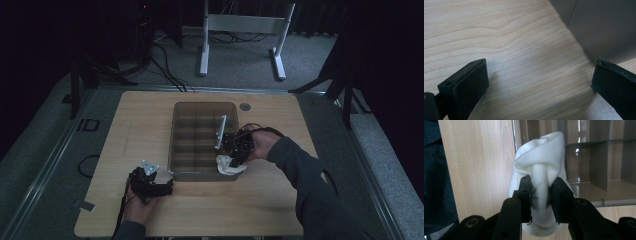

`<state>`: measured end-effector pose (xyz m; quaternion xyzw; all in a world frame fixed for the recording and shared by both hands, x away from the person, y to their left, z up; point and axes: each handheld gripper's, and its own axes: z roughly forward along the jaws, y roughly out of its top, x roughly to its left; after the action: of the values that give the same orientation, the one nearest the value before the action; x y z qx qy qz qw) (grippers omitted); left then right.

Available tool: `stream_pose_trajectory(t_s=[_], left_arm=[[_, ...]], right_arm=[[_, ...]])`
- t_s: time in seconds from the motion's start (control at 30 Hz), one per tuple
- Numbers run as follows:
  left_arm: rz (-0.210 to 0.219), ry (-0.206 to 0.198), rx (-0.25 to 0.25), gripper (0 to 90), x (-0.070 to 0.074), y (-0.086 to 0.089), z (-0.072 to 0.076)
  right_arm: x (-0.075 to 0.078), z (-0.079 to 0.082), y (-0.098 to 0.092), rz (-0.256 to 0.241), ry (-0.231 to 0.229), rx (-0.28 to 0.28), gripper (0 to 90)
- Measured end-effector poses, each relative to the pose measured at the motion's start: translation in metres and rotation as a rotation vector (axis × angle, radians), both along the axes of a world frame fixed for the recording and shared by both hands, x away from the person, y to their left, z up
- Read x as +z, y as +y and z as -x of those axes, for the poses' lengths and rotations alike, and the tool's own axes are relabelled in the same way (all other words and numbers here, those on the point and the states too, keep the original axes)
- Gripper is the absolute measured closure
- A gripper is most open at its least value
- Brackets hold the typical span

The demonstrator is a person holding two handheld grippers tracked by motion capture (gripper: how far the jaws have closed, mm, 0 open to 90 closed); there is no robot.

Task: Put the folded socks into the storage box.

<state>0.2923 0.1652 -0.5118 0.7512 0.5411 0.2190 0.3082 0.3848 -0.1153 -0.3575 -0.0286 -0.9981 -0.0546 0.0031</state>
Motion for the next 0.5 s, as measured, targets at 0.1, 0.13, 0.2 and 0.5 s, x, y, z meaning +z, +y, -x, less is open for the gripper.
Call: stream_pose_trajectory(t_s=[0.1,0.13,0.2,0.5], left_arm=[[0.000,0.000,0.000,1.0,0.000,0.000,0.000],[0.000,0.000,-0.001,1.0,0.000,0.000,0.000],[0.000,0.000,-0.001,1.0,0.000,0.000,0.000],[0.000,0.000,-0.002,1.0,0.000,0.000,0.000]], right_arm=[[-0.004,-0.002,0.002,0.012,-0.004,-0.004,71.8],[-0.005,-0.002,0.003,0.016,-0.004,-0.005,71.7],[-0.007,-0.003,0.005,0.024,-0.007,-0.009,71.7],[-0.014,-0.005,0.009,0.041,-0.025,-0.015,71.6]])
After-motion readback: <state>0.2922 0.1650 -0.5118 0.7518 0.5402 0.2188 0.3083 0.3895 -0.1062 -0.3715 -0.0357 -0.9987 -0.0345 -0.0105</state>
